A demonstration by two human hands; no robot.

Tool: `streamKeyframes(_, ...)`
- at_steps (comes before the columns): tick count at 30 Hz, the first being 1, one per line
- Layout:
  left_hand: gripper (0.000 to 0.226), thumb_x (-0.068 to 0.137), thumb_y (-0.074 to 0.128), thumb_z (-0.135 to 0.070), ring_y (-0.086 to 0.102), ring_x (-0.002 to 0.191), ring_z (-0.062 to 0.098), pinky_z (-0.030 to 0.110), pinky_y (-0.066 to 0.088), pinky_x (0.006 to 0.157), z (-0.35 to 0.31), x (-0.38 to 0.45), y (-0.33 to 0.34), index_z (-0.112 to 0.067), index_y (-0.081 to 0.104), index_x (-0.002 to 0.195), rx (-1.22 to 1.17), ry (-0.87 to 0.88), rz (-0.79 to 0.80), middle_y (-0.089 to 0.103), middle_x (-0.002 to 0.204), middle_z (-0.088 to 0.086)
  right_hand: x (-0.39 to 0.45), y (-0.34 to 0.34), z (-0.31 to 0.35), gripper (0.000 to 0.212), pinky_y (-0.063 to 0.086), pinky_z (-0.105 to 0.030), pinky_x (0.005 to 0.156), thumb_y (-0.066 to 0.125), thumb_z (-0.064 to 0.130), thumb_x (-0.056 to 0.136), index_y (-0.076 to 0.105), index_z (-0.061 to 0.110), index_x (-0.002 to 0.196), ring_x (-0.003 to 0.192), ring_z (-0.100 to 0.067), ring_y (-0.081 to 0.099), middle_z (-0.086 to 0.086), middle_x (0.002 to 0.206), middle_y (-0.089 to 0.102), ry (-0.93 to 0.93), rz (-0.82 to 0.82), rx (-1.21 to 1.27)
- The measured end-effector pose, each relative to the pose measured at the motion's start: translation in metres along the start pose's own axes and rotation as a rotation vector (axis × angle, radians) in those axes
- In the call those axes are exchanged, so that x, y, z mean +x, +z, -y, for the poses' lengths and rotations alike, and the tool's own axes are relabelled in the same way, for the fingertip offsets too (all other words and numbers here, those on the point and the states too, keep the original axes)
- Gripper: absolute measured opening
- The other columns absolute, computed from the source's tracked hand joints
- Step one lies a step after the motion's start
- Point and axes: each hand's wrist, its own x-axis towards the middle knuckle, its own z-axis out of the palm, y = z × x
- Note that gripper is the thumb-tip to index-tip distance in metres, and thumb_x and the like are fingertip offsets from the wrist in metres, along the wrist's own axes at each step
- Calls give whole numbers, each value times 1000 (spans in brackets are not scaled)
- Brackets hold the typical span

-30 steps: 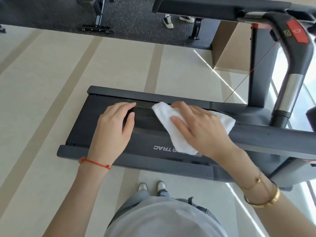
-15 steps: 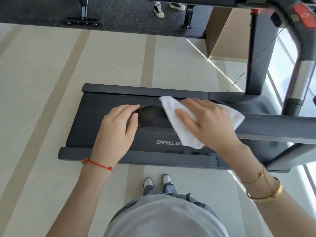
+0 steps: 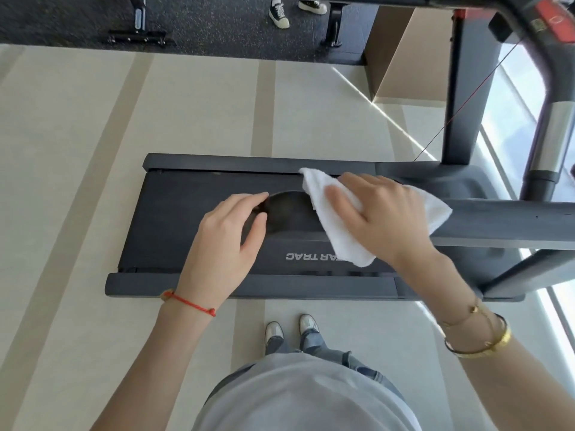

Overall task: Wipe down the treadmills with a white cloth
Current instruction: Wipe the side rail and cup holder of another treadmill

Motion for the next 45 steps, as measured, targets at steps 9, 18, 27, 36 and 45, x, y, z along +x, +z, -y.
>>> streamKeyframes(9,19,96,56,-11,61,88,8,32,53,83,5,2,-1,-7,66,111,-9,37,-12,66,106,-1,-2,16,31,33,47,-34,66,49,38,96,72,14,93,75,-25,64,0,86,71,-246,-87,72)
streamKeyframes(18,18,96,56,-10,60,85,4,23,49,80,6,1,-2,-6,66,110,-13,51,-12,64,103,-4,7,23,46,36,37,-34,55,45,41,96,66,16,80,67,-28,61,-1,74,67,-129,-89,-8)
streamKeyframes(27,30,98,53,-15,62,108,16,41,51,95,5,2,-4,-10,62,127,-7,37,15,65,118,0,-5,3,-9,29,27,-33,53,40,36,86,40,18,63,58,-30,49,-1,58,50,96,-77,-6)
streamKeyframes(36,26,97,54,-10,63,102,13,34,52,91,6,0,-2,-9,64,120,-9,57,1,65,114,-1,-5,27,33,38,45,-33,66,46,37,98,67,14,77,70,-24,62,0,73,67,-146,-240,48)
streamKeyframes(45,31,97,55,-12,62,106,16,38,51,95,3,0,-2,-9,62,127,2,39,11,65,116,1,-2,27,24,39,27,-32,58,46,33,95,46,15,61,55,-25,43,-4,54,50,55,-314,-20)
